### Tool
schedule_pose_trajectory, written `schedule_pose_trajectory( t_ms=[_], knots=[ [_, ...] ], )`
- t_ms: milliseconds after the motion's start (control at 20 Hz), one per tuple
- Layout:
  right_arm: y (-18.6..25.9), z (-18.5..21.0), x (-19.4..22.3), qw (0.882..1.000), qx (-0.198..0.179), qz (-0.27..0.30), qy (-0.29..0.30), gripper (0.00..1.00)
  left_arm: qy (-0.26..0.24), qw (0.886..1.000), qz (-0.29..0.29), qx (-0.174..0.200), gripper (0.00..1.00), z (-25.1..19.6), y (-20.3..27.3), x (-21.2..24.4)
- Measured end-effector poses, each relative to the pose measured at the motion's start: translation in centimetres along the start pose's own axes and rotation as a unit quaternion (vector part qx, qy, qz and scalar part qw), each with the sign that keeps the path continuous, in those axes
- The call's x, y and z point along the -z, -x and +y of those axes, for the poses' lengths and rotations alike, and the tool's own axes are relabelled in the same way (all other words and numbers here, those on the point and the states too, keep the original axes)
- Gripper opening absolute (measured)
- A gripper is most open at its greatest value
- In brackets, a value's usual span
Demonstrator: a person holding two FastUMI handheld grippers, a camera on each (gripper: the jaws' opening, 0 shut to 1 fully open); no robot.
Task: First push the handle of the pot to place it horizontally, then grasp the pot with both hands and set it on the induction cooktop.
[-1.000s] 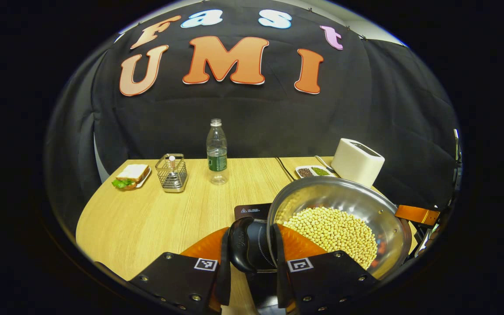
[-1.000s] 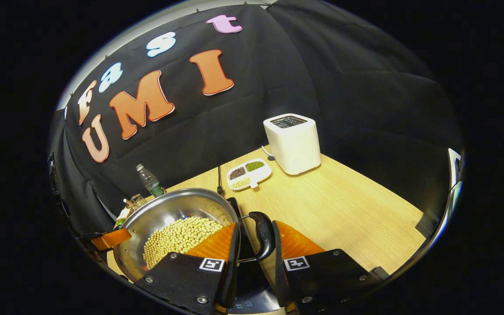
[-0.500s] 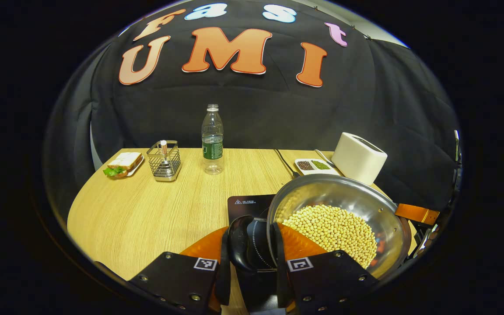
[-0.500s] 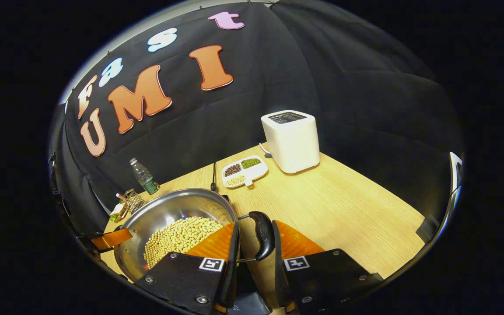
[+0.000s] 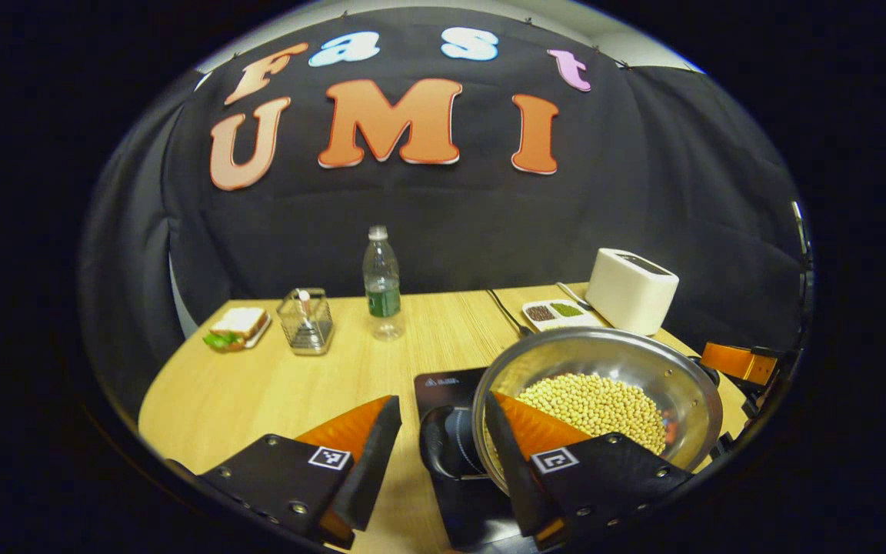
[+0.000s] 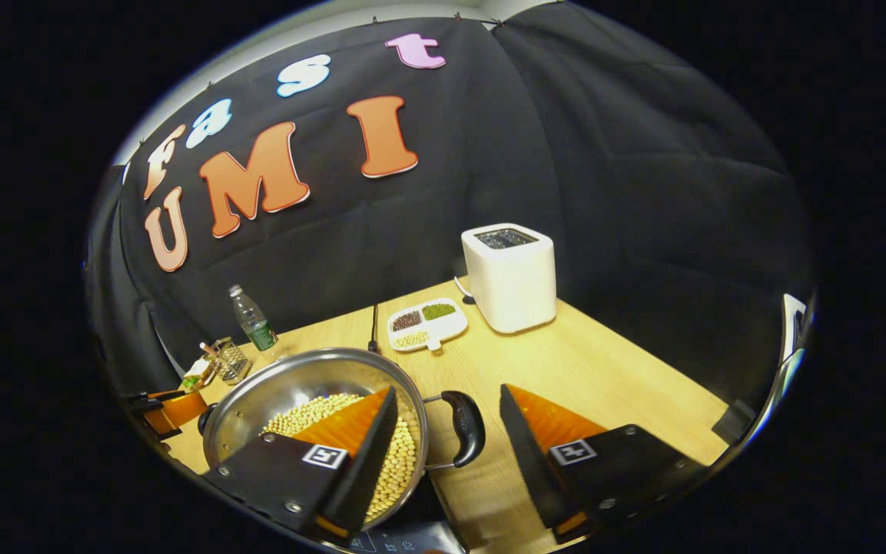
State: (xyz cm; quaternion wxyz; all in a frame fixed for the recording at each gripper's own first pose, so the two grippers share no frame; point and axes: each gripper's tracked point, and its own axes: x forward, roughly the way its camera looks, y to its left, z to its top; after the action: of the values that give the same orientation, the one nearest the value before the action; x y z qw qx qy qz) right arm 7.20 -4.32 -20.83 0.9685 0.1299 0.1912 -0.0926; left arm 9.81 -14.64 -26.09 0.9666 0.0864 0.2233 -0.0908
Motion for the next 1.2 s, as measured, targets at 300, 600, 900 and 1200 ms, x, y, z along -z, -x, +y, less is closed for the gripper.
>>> schedule_pose_trajectory(
  t_ms=[300,600,900,1200],
  knots=[
    [5.0,3.8,-6.6,0.996,-0.036,-0.074,0.037,0.95,0.033,0.992,-0.12,-0.006,0.85,1.2,7.4,-10.2],
    [11.5,7.3,-14.8,0.983,-0.102,-0.144,0.056,0.95,0.018,0.975,-0.212,-0.071,0.84,5.7,17.0,-17.9],
    [17.2,5.1,-21.2,0.97,-0.081,-0.21,0.095,1.0,0.027,0.957,-0.269,-0.106,0.83,12.3,25.1,-23.9],
    [18.9,3.6,-21.9,0.969,-0.071,-0.224,0.078,0.95,0.046,0.955,-0.265,-0.124,0.84,15.1,26.8,-22.6]
  ],
)
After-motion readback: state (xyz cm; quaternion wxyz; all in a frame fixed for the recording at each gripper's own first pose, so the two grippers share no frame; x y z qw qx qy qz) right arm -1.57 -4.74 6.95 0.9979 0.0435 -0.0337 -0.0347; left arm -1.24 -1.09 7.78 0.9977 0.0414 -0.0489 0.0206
